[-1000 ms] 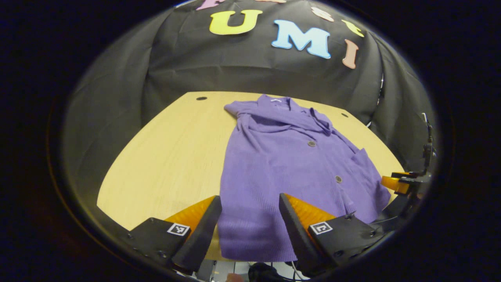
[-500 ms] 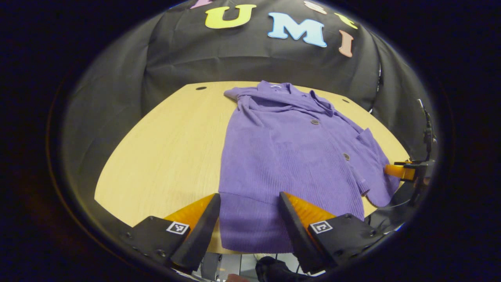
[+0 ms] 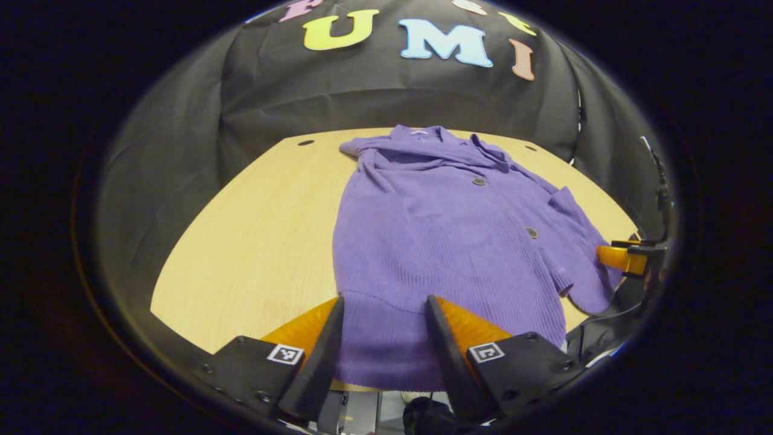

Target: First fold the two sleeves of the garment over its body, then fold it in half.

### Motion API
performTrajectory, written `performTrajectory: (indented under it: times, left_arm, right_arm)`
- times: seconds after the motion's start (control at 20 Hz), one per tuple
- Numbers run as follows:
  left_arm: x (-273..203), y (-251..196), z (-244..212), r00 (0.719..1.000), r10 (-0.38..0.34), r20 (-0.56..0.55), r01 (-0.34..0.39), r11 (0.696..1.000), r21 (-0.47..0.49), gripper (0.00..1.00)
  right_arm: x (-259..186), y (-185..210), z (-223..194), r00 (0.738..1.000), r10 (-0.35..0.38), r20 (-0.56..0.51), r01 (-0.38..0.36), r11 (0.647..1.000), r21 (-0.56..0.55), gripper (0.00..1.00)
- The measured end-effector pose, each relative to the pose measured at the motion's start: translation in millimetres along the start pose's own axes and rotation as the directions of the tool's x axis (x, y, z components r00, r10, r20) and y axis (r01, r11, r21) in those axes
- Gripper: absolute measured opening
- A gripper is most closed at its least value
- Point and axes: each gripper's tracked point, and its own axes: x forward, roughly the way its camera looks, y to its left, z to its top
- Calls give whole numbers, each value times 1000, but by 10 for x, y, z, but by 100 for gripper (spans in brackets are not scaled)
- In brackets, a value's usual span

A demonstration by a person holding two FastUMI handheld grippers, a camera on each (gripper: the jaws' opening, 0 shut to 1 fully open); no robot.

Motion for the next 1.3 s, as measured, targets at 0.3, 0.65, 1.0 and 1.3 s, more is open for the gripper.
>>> performTrajectory:
  times: [0.3,0.65,1.0,1.3]
  left_arm:
    - [46,-133,58,1000,-18,-10,18,1000,-20,25]
    - [20,-282,136,993,-98,-65,88,986,-142,8]
    - [-285,-451,974,977,-201,68,210,959,-190,8]
    - [-368,-489,1746,955,-243,172,271,949,-164,8]
  right_arm:
    - [25,218,5,999,46,-1,-46,998,37,34]
    - [-1,242,94,996,80,-50,-73,988,137,3]
    - [-423,426,898,980,162,111,-176,975,133,1]
    - [-532,578,1648,956,189,225,-212,974,82,1]
